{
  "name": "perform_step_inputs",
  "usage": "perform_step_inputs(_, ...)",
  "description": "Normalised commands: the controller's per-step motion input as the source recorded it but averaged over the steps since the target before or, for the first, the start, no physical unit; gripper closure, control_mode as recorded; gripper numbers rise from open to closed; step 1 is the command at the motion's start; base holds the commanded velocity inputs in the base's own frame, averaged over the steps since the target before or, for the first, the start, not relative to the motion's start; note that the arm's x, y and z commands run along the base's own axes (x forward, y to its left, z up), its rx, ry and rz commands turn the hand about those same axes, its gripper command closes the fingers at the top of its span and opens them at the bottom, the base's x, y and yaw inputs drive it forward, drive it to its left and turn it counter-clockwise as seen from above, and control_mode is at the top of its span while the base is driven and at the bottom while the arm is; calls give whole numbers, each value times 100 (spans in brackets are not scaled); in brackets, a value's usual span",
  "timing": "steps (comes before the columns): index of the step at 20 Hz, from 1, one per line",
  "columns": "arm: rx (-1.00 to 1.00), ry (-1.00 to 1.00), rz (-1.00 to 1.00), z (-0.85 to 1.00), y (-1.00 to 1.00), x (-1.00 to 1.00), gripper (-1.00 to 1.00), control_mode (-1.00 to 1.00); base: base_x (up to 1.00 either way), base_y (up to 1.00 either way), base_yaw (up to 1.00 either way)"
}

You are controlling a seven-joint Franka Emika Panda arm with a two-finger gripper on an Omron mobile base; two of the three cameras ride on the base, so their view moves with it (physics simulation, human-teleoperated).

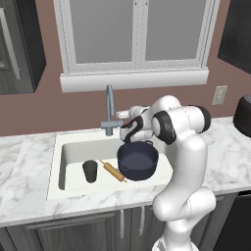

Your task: Pick the pot and glass cup and place them in the sink. Then turn on the water.

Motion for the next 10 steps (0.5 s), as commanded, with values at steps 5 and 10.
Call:
perform_step_inputs(5,-2,0,0,0,16,2,-100,-100,0,0,0)
perform_step_inputs(10,0,0,0,0,8,2,-100,-100,0,0,0)
